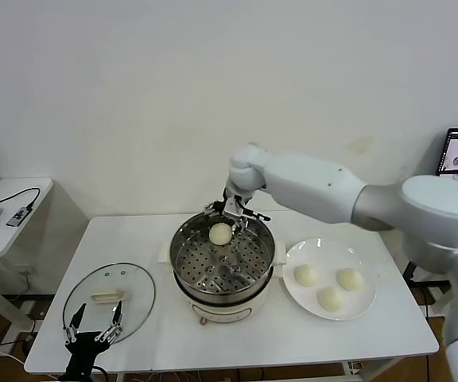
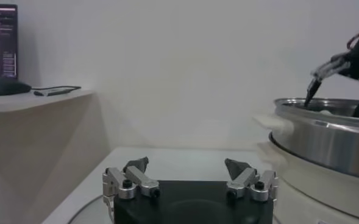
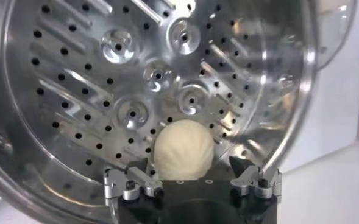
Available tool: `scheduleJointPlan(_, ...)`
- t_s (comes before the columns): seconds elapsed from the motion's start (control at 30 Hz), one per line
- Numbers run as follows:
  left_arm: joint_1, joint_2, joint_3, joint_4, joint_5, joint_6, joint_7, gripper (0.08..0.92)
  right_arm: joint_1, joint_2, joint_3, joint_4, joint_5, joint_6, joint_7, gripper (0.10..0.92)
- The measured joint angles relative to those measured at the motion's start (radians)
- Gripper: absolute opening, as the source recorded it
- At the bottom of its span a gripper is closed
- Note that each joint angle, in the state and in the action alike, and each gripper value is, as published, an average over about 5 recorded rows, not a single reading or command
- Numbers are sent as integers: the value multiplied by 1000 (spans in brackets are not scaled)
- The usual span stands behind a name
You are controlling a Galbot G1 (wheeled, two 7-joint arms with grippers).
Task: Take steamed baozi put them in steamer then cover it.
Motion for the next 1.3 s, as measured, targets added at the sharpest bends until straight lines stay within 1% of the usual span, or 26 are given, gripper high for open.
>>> scheduleJointPlan(0.27, 1, 14, -12, -14, -1, 1, -1, 823, 112, -181, -41, 168, 177, -263, -10, 823)
scheduleJointPlan(0.43, -4, 21, -20, -21, -4, 6, -1, 823, 146, -307, -58, 265, 229, -399, -20, 823)
scheduleJointPlan(0.57, -7, 26, -21, -21, -4, 8, -1, 823, 150, -402, -61, 316, 244, -478, -27, 823)
scheduleJointPlan(0.7, -6, 26, -22, -18, -1, 8, -1, 823, 121, -477, -50, 341, 240, -532, -29, 823)
scheduleJointPlan(0.87, -3, 23, -28, -17, 0, 8, 0, 823, 42, -531, -12, 345, 219, -575, -33, 823)
scheduleJointPlan(1.3, -8, 20, -36, -6, 11, 8, 1, 823, -210, -553, 119, 284, 122, -615, -39, 823)
